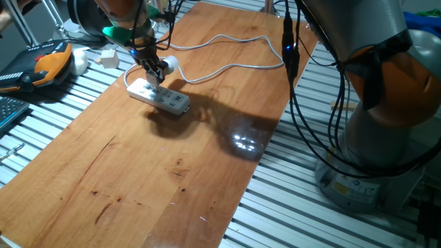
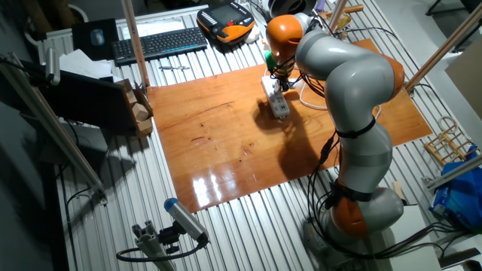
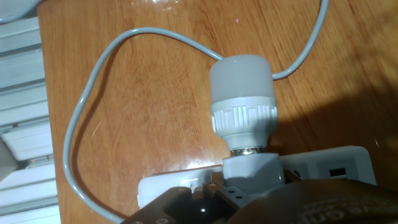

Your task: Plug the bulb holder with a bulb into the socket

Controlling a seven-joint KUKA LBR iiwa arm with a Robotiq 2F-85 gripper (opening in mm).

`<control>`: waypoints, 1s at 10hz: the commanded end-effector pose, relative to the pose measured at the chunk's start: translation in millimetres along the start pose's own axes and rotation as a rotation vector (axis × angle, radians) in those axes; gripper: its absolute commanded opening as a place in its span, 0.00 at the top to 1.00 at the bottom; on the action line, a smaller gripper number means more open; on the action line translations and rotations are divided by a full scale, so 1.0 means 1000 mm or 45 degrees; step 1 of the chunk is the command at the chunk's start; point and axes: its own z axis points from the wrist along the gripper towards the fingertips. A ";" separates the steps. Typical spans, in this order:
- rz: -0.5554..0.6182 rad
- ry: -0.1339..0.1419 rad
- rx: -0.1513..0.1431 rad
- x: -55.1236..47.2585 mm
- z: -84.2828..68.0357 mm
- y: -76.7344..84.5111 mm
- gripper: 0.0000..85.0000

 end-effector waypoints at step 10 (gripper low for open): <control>0.001 -0.009 0.004 0.002 0.003 -0.001 1.00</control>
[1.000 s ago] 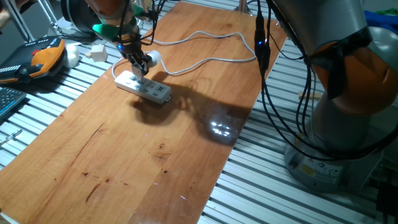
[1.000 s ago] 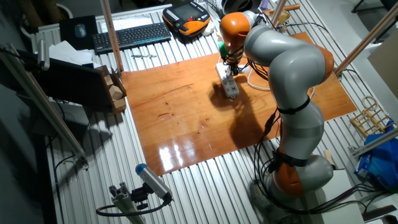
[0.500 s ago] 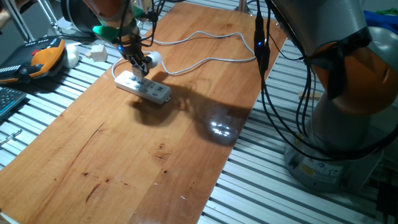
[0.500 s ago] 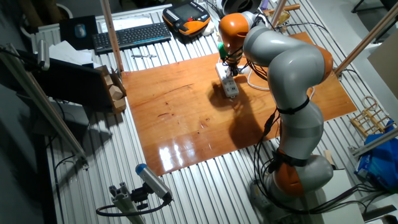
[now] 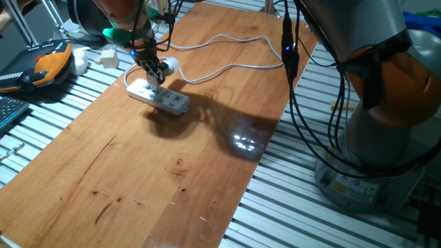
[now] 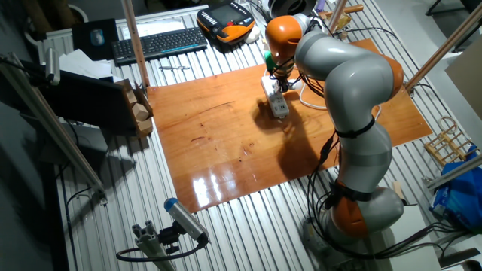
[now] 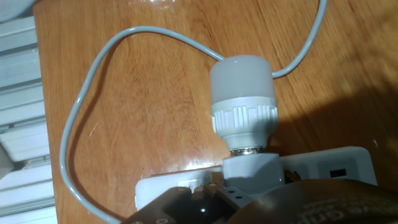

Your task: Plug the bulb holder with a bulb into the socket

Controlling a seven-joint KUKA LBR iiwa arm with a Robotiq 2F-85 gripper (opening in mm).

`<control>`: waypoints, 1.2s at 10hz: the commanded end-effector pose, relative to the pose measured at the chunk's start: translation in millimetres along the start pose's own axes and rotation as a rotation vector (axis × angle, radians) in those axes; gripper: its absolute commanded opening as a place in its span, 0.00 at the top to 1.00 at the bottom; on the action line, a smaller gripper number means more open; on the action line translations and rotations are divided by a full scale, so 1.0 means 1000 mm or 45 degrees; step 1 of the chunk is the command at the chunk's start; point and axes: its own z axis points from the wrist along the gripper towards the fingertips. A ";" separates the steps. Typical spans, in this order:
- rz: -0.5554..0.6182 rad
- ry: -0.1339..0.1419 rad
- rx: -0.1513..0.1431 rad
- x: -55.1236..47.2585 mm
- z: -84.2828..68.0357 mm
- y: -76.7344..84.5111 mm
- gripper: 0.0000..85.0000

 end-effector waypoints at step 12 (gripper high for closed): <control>-0.001 -0.003 -0.004 0.003 0.008 0.000 1.00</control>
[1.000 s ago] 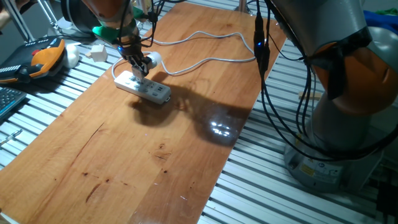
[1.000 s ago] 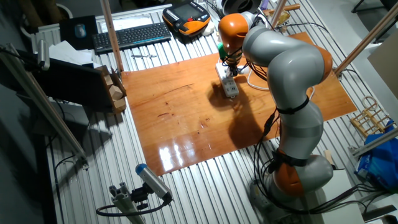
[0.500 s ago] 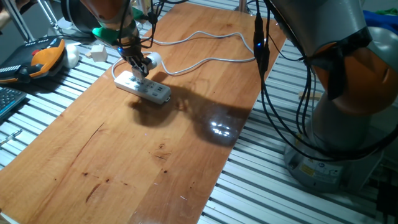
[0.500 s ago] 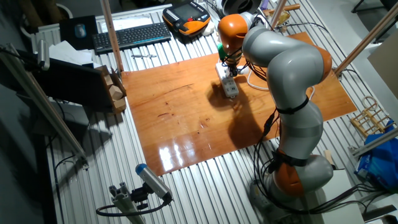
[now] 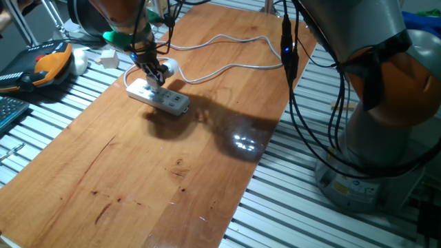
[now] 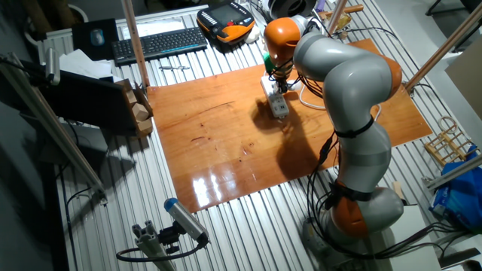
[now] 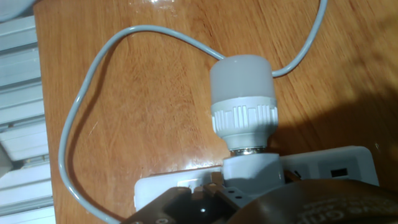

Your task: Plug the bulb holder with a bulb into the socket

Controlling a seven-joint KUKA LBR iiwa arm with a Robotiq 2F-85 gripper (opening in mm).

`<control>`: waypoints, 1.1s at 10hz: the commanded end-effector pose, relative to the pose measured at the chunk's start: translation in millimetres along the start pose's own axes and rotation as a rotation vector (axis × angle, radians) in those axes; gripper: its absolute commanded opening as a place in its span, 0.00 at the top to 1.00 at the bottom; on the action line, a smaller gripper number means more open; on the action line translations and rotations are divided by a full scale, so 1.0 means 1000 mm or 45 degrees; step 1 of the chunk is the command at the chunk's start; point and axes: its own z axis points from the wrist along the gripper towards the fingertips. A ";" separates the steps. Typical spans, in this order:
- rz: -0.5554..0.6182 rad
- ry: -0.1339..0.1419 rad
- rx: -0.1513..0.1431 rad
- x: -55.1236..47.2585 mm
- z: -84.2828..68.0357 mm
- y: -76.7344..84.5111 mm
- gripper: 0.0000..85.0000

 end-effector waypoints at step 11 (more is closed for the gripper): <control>-0.020 -0.009 0.014 0.003 0.005 0.001 1.00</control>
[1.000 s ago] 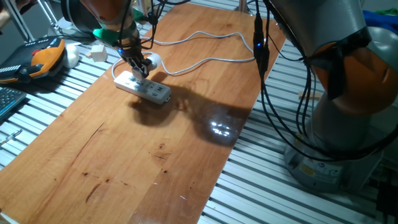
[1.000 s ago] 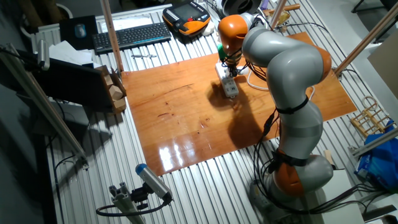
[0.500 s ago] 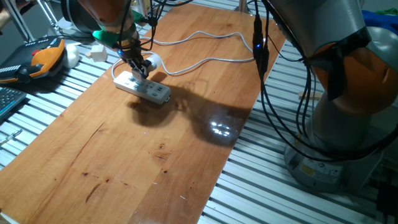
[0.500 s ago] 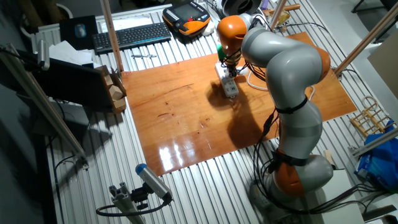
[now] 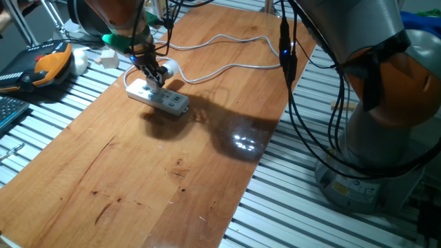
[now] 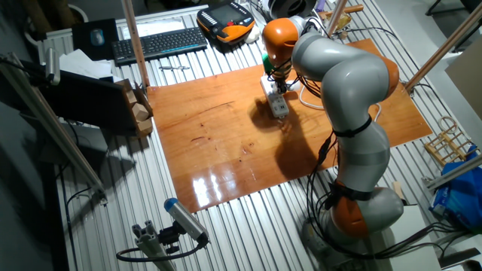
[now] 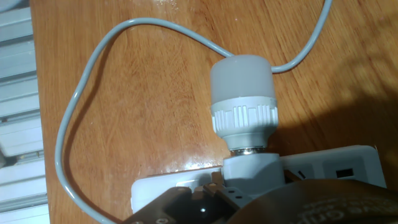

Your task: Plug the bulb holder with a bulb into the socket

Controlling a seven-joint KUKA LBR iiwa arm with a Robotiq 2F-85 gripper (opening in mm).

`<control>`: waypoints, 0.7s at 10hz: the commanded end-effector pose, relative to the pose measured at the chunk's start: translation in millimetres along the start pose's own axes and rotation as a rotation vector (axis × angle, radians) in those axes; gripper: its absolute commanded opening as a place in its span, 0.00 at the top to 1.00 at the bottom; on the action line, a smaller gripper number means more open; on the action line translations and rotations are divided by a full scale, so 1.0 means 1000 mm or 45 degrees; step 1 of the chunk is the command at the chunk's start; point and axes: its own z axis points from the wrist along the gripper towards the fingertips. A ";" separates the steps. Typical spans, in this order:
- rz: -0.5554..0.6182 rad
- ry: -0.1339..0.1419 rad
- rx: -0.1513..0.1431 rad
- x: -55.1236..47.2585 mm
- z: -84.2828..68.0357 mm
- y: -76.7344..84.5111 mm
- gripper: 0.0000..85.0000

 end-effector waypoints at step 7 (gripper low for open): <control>-0.024 0.012 0.003 0.000 0.002 -0.001 1.00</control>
